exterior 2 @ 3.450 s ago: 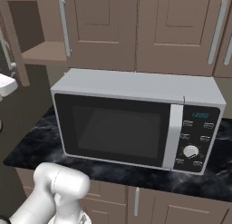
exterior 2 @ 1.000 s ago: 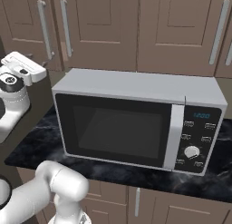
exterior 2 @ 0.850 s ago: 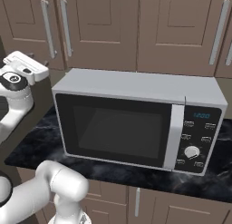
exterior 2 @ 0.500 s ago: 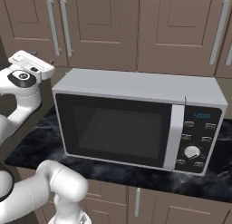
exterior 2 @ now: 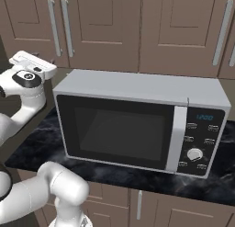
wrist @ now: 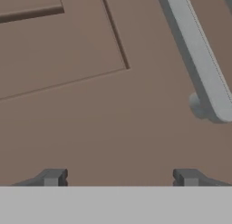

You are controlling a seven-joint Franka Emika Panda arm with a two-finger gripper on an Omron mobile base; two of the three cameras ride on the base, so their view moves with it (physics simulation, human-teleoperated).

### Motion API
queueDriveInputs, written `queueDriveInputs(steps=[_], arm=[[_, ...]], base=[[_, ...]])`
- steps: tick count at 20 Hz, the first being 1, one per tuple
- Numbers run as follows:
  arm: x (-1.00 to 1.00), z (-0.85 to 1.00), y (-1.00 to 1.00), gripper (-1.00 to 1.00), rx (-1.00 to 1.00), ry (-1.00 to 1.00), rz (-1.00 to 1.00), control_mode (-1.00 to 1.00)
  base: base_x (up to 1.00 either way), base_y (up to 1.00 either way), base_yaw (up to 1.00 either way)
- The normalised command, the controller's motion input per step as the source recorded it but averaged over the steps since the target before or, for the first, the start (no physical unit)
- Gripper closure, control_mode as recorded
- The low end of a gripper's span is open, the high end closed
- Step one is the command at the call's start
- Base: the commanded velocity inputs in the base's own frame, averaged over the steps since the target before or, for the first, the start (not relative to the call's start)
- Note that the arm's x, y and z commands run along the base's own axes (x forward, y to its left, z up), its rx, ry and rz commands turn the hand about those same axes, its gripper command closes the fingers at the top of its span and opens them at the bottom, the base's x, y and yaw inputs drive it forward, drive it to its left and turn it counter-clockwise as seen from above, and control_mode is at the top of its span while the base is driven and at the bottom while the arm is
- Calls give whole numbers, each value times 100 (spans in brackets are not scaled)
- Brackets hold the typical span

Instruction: Close all open cabinet doors.

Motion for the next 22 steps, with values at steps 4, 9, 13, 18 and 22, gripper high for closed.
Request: queueDriveInputs(steps=[4, 9, 13, 18, 22], arm=[[1, 0, -10, -100, 0, 0, 0, -100], [-3, 0, -11, -100, 0, 0, 0, -100], [-25, 0, -17, -100, 0, 0, 0, -100], [-39, 7, -17, -100, 0, 5, 0, -100], [-37, 25, -17, -100, 0, 16, 0, -100]], base=[[0, 0, 0], [0, 0, 0], [0, 0, 0], [0, 0, 0], [0, 0, 0]])
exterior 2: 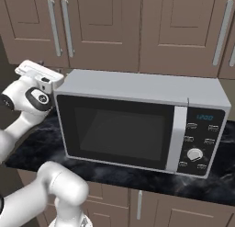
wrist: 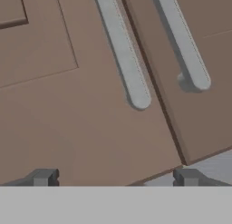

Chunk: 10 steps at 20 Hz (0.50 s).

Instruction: Close all open cabinet doors.

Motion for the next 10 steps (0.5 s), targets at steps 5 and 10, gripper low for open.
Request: queueDriveInputs(steps=[5, 10], arm=[[-39, 42, -2, -100, 0, 24, 0, -100], [-52, 53, 0, -100, 0, 30, 0, -100]], base=[[0, 0, 0], [0, 0, 0]])
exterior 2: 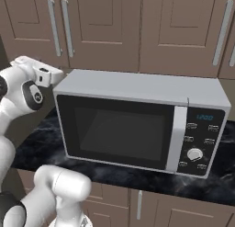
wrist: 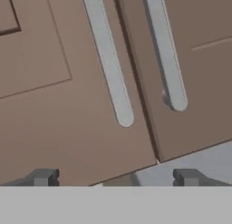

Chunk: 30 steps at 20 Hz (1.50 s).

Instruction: Close all open cabinet doors.

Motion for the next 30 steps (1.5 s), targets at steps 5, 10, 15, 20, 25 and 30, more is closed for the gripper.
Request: queueDriveInputs(steps=[5, 10, 15, 20, 25, 30], arm=[[-81, 37, -5, -100, -1, 24, 0, -100], [-85, 30, -36, -100, 0, 16, 0, -100], [-78, 18, -48, -100, 0, 15, 0, -100], [-64, 0, -37, -100, -3, 10, 5, -100], [-33, -12, 0, -100, -11, 15, 4, -100], [-8, -14, -14, -100, -1, 11, 13, -100]], base=[[0, 0, 0], [0, 0, 0], [0, 0, 0], [0, 0, 0], [0, 0, 0], [0, 0, 0]])
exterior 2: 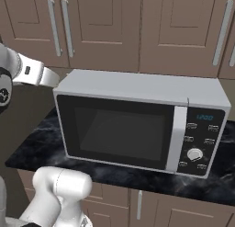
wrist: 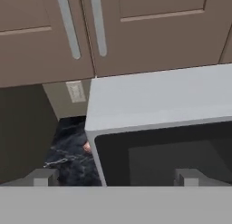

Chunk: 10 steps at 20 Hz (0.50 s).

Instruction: Close all open cabinet doors.

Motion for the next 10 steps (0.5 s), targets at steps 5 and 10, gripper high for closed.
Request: queueDriveInputs(steps=[5, 10], arm=[[-14, -20, -20, -100, 0, 10, 14, -100], [-27, -24, -12, -100, 0, 11, 2, -100]], base=[[0, 0, 0], [0, 0, 0]])
